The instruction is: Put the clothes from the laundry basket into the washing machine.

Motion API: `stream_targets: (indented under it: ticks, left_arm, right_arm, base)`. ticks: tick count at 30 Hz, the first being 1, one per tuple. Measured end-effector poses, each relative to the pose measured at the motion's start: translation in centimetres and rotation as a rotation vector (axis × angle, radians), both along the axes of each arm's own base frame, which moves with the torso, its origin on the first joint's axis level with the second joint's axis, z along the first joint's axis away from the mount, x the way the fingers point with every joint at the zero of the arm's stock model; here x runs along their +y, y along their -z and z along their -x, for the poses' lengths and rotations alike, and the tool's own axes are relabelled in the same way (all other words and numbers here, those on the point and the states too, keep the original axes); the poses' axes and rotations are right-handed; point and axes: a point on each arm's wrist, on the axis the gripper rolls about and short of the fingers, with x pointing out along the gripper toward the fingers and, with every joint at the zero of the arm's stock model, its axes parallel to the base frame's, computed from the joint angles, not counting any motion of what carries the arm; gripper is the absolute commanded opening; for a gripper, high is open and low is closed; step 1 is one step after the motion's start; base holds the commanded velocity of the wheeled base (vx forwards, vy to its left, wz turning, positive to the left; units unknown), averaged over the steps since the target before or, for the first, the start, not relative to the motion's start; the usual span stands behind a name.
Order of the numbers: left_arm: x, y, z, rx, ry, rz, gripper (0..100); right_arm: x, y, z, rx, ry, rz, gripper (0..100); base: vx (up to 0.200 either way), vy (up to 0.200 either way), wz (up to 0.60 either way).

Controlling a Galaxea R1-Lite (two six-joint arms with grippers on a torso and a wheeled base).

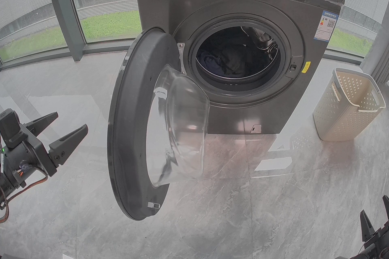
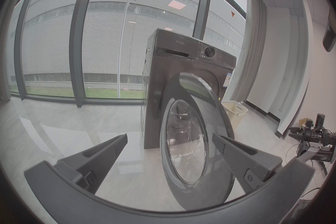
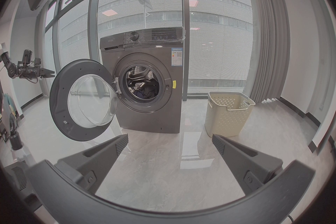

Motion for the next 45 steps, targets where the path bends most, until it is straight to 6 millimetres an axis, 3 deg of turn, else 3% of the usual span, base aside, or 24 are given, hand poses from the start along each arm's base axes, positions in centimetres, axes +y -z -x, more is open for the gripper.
stream_targets:
  ticks: [22,45]
  left_arm:
    - [-4.8,1.6,-2.5,0.08,0.224,-0.028,100]
    - [-13.6,1.1,-7.6,-0.011,0.383,0.014,100]
  right_arm:
    - [0.0,0.0,0.0,0.0,-0.001,0.0,100]
    - [0.0,0.0,0.0,0.001,0.0,0.0,100]
  base:
    - [0.0,0.0,0.0]
    - [0.0,0.0,0.0]
